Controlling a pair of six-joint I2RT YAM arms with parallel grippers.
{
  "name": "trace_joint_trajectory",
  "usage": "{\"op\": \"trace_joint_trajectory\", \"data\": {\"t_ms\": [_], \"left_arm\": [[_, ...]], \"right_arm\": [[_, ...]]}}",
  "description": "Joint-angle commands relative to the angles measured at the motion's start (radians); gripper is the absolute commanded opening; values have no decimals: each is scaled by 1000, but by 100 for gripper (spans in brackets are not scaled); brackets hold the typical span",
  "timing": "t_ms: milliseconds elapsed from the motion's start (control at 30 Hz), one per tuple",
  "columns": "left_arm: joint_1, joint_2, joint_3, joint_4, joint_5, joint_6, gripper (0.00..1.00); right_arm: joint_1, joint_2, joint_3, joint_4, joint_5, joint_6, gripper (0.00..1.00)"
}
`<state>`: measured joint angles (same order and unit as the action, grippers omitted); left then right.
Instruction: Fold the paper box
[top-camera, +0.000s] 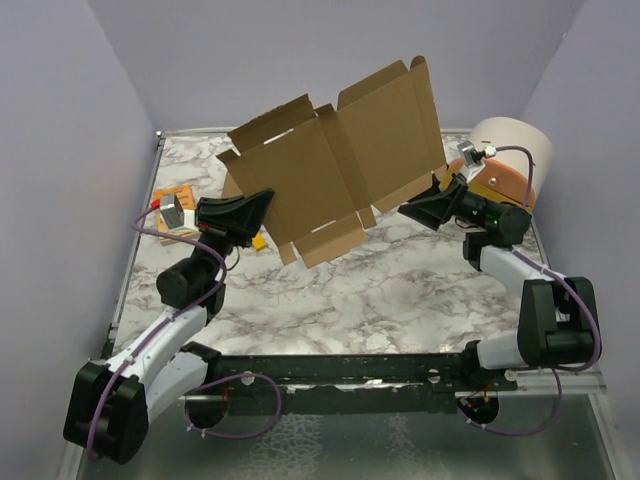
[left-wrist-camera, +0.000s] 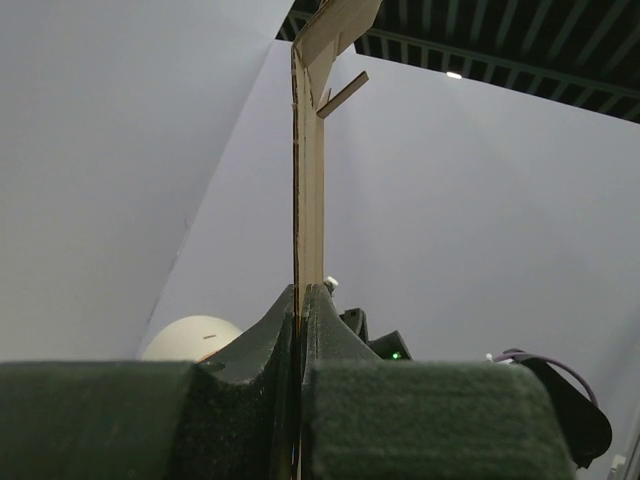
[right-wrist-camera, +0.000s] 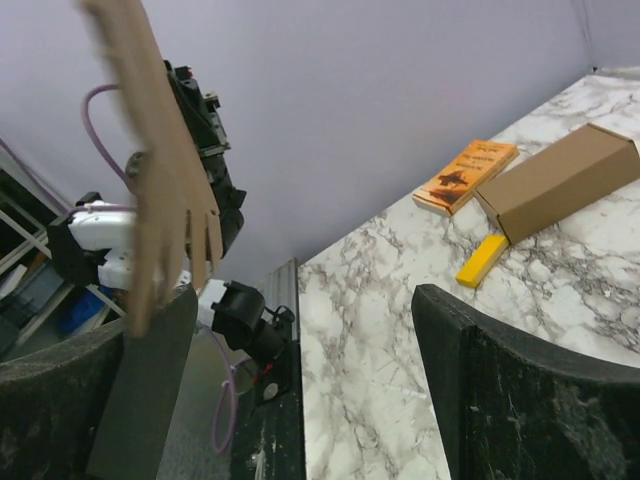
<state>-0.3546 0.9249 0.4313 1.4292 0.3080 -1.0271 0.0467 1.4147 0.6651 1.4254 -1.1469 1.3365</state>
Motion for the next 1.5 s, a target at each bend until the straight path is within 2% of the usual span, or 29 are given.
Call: {"op": "trace_joint_trajectory", "data": {"t_ms": [0, 200, 400, 667, 1100, 1467], "left_arm": [[-18, 8, 0, 85, -51, 32, 0], [-21, -9, -19, 86, -73, 35, 0], [-21, -38, -22, 51, -70, 51, 0], [-22, -14, -35, 86, -64, 36, 0], [-21, 0, -34, 91, -52, 25, 0], [-21, 1, -44, 86, -63, 19, 0]], "right_arm": [[4, -66, 12, 174, 52, 24, 89], [4, -80, 34, 244, 20, 79, 88], [-30, -68, 62, 134, 55, 82, 86], [-41, 10, 163, 169, 95, 154, 77], [-41, 48, 249, 178, 47, 193, 59], [-41, 42, 260, 215, 26, 203, 52]]}}
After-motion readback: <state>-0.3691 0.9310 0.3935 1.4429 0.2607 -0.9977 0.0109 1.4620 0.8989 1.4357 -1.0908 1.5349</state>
